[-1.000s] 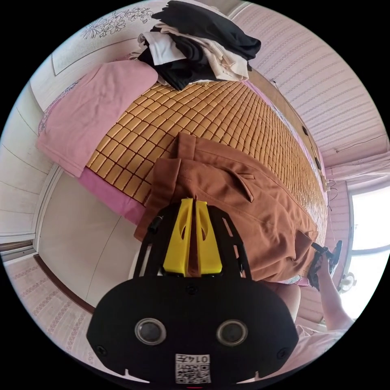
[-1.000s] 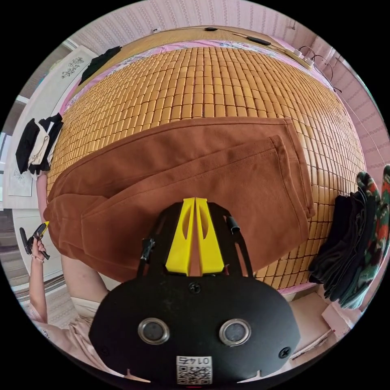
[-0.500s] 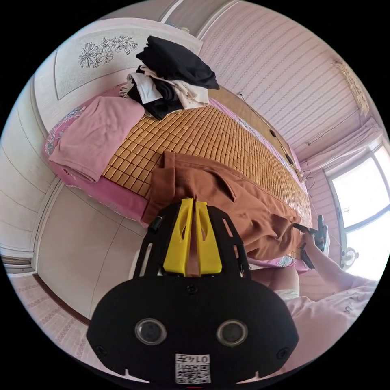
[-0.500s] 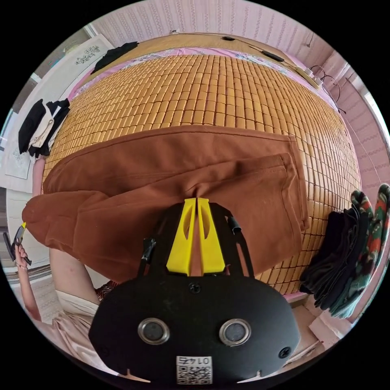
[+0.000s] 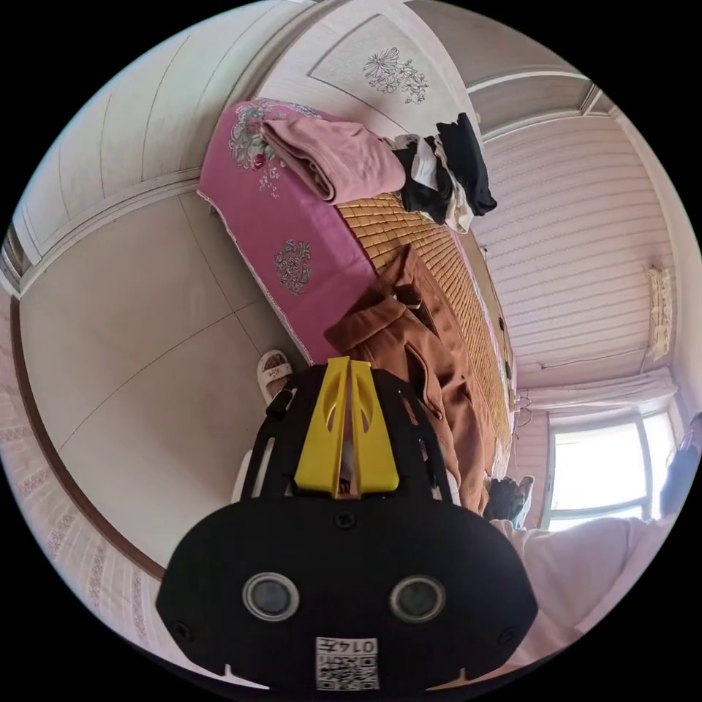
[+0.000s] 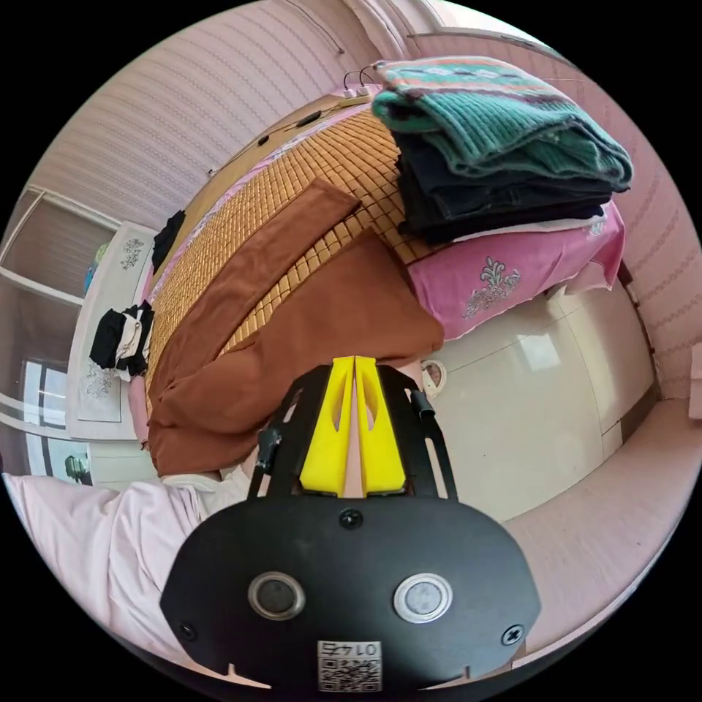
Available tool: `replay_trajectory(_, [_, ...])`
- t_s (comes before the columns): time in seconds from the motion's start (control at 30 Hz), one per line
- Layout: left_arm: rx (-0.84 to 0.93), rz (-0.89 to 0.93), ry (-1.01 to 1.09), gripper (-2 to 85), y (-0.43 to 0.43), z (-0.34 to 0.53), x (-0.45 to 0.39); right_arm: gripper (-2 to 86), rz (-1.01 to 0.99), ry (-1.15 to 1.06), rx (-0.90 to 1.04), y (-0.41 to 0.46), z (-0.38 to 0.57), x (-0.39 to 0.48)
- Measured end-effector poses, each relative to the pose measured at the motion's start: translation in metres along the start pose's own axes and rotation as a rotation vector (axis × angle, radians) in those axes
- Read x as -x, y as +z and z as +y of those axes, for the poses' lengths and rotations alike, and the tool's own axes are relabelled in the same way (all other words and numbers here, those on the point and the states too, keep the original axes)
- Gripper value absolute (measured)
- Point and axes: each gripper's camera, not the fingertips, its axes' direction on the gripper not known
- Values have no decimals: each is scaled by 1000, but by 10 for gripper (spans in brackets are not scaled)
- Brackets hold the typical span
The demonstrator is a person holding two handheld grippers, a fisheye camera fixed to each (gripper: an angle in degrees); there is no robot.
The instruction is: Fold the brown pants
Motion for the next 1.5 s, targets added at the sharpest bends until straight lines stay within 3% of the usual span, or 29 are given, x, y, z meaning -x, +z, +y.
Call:
replay_trajectory(0.2, [31,-71,210,57,45,-83,-65,52,26,-187,-118,8,-79,55])
replay_trajectory(0.33, [112,-104,324,80,110,-128,-119,57,-31,-387,12,78,-134,135])
replay_trajectory(0.47, [209,-208,432,110,199,-158,-176,12,69,-548,150,164,-146,220])
replay_trajectory(0.6, [304,-305,365,141,273,-163,-190,23,79,-541,141,211,-142,251])
replay_trajectory(0.7, [238,-467,480,125,294,-145,-210,27,111,-467,108,228,-139,251])
replay_trajectory(0.8, [254,-508,542,103,313,-139,-223,0,149,-492,61,233,-134,253])
replay_trajectory(1.07, [200,-579,660,1,366,-150,-256,-4,259,-654,-53,258,-132,283])
replay_trajectory(1.5, [155,-570,738,-10,486,-204,-323,-4,310,-686,-80,290,-205,322])
